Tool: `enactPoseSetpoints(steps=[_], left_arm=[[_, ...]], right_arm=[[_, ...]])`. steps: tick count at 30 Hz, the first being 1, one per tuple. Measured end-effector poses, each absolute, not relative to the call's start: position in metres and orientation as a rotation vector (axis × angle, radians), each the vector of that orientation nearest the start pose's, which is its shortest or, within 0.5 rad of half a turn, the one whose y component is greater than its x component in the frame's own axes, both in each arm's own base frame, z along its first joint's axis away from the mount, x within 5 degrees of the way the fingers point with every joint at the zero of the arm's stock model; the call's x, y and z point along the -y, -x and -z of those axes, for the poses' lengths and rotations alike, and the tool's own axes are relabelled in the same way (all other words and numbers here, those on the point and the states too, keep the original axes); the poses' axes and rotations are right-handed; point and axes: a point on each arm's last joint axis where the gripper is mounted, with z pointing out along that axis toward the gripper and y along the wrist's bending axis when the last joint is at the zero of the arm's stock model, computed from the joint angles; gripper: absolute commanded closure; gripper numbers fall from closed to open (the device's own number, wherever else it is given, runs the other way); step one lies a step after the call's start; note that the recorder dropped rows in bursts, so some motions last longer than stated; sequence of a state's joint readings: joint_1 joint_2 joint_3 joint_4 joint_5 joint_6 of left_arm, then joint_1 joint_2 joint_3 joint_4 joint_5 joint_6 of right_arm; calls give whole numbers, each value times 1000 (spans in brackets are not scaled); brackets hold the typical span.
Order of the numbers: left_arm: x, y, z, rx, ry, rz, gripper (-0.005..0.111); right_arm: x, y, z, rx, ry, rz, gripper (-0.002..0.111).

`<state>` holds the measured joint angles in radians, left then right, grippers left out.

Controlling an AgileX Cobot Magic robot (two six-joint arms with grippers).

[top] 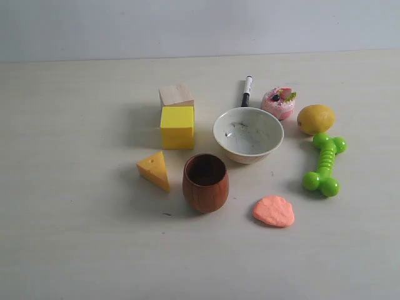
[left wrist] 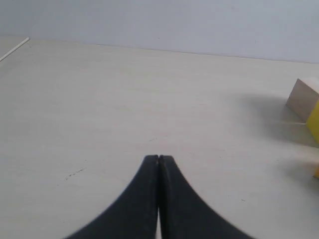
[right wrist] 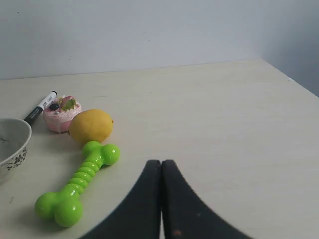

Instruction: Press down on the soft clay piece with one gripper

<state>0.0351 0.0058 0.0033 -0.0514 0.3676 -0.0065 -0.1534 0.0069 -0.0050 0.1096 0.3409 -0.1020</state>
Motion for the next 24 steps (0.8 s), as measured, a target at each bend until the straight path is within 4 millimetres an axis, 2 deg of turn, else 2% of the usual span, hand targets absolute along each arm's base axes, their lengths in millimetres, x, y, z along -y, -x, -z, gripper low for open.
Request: enactPoseSetpoints(steps=[19,24], left_arm=[[0,-53,-179,-1859,70,31,107],[0,-53,-179,-1859,70,31,107]], right_arm=[[5,-54,-184,-1817,-115,75,108],[7,-56,-200,-1645,-118,98,108]])
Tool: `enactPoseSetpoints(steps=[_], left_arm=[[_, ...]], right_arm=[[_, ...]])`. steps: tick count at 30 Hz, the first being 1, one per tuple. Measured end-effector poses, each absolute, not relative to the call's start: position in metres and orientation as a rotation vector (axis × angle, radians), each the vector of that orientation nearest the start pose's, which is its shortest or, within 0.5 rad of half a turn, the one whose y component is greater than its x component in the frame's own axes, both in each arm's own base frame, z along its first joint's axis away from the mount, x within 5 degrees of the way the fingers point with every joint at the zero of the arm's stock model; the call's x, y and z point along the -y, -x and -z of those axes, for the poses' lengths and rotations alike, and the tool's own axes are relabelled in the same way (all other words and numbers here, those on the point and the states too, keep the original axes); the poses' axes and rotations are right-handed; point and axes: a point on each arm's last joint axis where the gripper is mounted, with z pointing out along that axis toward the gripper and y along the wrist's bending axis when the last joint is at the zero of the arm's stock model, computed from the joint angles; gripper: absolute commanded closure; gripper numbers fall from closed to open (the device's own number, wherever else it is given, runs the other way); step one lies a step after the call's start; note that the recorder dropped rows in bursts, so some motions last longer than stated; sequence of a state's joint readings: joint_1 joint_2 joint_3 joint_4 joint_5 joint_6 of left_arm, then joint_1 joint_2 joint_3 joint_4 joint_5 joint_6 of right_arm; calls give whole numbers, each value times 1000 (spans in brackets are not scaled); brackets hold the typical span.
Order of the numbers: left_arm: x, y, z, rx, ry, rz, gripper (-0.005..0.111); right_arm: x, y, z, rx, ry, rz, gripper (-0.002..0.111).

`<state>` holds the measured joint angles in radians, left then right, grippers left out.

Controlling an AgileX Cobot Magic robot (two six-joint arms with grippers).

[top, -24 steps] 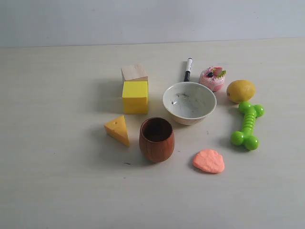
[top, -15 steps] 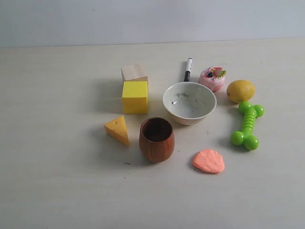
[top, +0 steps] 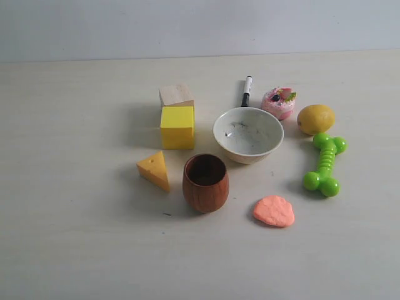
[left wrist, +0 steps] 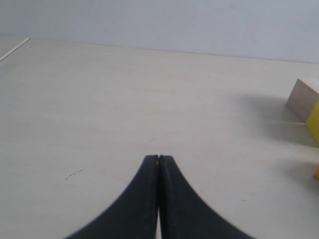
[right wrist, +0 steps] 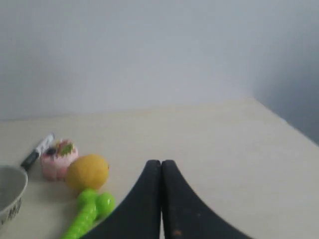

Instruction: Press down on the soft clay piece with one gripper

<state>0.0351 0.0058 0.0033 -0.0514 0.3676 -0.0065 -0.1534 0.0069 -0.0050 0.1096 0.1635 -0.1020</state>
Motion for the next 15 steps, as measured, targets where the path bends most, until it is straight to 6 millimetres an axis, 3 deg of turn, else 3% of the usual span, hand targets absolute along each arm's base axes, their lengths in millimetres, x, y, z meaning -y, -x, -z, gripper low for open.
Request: enactPoseSetpoints(steps=[4,10,13,15], left_arm=[[0,-53,-179,-1859,70,31,107],[0,-53,-179,-1859,70,31,107],[0,-53,-179,-1859,70,31,107],[0,-53,-179,-1859,70,31,107]], right_arm=[[9,-54,-224,-1378,-120,130,108],[10,-52,-233,-1278,-121,141,108],[11,-46,-246,-1108,-158,99,108],[10,-45,-251,-1094,-180,58,108]])
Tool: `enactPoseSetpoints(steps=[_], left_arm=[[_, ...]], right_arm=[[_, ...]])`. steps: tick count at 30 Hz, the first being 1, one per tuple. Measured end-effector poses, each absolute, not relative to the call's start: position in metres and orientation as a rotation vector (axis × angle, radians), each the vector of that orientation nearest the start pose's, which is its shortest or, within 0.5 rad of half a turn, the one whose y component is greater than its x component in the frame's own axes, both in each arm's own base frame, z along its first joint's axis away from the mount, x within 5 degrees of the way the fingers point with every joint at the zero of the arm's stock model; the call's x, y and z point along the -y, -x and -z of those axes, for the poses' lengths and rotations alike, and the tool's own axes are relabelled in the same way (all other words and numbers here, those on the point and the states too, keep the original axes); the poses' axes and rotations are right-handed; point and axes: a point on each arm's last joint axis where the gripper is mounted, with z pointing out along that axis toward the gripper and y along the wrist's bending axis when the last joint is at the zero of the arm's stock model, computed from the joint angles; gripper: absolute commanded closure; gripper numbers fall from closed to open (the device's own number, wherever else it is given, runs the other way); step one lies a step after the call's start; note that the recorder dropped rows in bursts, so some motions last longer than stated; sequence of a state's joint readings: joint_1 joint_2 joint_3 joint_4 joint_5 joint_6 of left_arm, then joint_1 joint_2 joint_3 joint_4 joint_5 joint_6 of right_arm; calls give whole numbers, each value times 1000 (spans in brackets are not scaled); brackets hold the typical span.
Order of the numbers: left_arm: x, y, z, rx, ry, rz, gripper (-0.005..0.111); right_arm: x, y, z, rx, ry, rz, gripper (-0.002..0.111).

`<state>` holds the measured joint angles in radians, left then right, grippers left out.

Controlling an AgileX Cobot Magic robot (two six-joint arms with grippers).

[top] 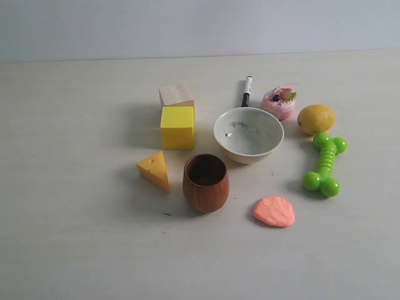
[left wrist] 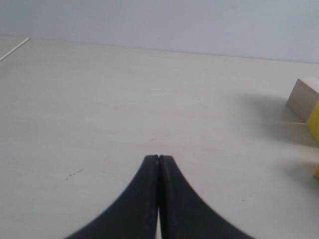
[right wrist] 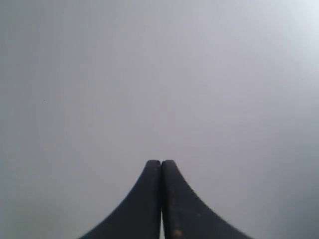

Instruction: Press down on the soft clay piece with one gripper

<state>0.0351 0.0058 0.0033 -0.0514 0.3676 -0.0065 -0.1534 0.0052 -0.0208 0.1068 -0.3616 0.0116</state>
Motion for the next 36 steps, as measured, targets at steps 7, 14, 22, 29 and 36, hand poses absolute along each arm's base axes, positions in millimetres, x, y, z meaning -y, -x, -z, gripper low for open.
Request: enactPoseSetpoints(steps=[7,14,22,29,36], left_arm=[[0,-53,-179,-1859,70,31,107],[0,-53,-179,-1859,70,31,107],[0,-53,-179,-1859,70,31,107],[0,-53,-179,-1859,70,31,107],[0,-53,-179,-1859,70,31,107]], right_arm=[[8,-51,-298,-1269,-202,-16,108],[2,-78,-333,-1517,-69,-27,108],[-25,-136,-353,-1845,213,-109,108],[-62,-198,-324,-2315,421,-190,108],[-83,-233,-305,-2468,359,-352,108]])
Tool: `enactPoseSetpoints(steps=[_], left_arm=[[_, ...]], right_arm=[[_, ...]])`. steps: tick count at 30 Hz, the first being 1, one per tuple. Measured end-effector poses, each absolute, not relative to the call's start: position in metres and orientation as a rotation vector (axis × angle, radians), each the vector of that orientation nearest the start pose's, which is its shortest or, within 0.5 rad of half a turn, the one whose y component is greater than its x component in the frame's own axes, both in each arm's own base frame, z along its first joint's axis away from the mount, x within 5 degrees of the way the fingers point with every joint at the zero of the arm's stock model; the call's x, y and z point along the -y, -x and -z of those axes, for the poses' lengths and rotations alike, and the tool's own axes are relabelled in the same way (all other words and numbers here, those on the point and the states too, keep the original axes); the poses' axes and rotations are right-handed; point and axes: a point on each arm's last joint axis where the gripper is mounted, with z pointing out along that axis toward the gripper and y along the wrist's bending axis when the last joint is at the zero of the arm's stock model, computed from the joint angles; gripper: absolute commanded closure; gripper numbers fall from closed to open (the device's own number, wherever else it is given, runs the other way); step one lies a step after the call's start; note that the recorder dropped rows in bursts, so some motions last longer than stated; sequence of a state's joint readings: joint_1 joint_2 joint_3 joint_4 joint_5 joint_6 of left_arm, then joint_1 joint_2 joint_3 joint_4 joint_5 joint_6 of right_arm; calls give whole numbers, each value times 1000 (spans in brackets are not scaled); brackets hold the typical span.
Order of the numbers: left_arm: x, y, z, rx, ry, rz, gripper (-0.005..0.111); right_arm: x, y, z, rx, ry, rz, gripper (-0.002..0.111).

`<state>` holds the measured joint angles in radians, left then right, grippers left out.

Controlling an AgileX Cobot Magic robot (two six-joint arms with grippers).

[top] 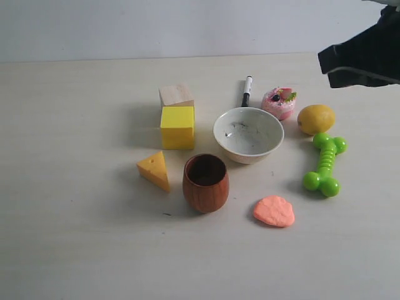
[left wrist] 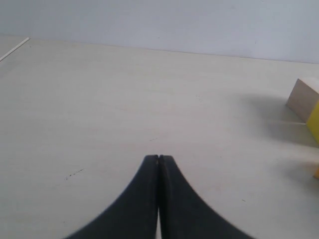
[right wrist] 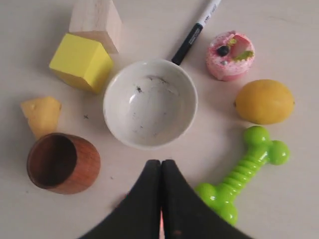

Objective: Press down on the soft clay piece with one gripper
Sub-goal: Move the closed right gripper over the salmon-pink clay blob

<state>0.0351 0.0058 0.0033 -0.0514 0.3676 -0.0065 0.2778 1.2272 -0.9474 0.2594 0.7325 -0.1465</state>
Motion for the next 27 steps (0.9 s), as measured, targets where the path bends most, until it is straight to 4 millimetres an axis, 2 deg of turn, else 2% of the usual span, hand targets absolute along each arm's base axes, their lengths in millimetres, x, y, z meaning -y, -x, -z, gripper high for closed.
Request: enactPoseSetpoints(steps=[11,19,22,27], left_arm=[[0,-53,-179,-1859,70,31,107],[0,-53,-179,-1859,70,31,107],[0,-53,-179,-1859,70,31,107],[0,-53,-179,-1859,70,31,107]], right_arm=[[-86,-240,-305,-2446,318,-395,108],[-96,-262,-289,-2628,370,-402,108],[-106,-271,-284,-2693,448,-387,108],[-141,-273,-261,-2725,820,-297,108]])
